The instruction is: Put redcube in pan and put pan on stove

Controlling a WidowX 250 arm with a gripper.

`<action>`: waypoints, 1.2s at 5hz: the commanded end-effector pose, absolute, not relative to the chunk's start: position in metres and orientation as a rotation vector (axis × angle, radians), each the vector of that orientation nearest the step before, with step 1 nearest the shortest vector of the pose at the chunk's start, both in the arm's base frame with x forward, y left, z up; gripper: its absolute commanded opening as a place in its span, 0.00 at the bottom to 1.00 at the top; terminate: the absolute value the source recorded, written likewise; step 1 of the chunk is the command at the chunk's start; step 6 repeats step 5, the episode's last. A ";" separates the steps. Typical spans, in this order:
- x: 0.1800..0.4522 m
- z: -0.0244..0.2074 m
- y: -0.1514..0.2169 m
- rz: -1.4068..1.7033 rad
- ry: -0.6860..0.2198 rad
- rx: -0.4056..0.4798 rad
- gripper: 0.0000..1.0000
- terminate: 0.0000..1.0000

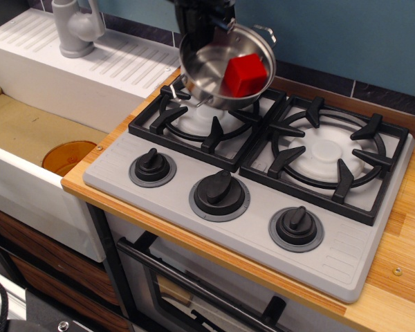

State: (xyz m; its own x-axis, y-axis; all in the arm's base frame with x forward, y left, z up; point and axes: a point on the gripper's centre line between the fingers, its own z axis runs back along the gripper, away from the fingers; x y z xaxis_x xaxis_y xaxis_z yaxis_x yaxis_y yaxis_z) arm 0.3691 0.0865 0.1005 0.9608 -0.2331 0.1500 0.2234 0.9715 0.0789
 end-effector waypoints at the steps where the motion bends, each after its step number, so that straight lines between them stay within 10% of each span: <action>1: 0.369 0.092 0.098 -0.239 -0.233 0.074 0.00 0.00; 2: 0.364 0.084 0.093 -0.230 -0.226 0.058 1.00 0.00; 4: 0.356 0.109 0.083 -0.221 -0.185 0.055 1.00 0.00; 5: 0.355 0.127 0.080 -0.225 -0.169 0.062 1.00 1.00; 6: 0.355 0.127 0.080 -0.225 -0.169 0.062 1.00 1.00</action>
